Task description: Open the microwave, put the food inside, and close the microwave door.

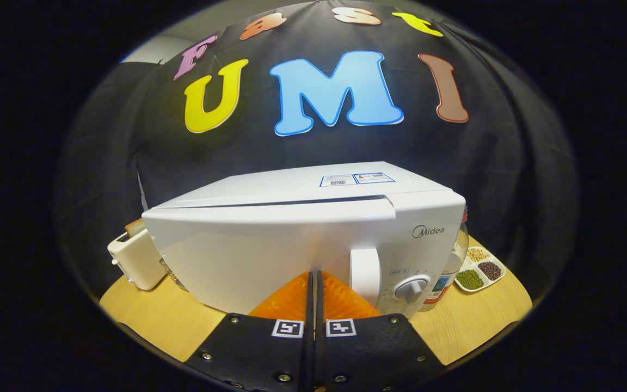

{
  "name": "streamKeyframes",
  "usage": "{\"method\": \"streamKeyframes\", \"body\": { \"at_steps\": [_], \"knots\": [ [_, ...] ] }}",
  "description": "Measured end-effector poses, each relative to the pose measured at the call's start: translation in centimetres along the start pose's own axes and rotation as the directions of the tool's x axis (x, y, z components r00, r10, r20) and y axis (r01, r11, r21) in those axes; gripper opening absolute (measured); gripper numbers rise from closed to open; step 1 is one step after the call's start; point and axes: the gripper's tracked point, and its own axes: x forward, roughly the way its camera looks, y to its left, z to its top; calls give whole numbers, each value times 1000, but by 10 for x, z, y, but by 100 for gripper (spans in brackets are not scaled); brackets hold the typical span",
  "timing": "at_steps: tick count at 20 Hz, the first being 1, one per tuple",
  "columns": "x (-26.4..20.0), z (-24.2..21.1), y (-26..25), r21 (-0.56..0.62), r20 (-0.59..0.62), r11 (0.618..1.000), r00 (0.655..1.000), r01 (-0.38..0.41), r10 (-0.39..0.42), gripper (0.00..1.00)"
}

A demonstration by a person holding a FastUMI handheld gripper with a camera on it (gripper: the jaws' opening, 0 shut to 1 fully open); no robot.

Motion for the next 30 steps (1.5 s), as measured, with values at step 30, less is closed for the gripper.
{"method": "streamKeyframes", "body": {
  "at_steps": [30],
  "knots": [
    [-250,60,15,-55,245,991,963,126,-109,1]
  ]
}}
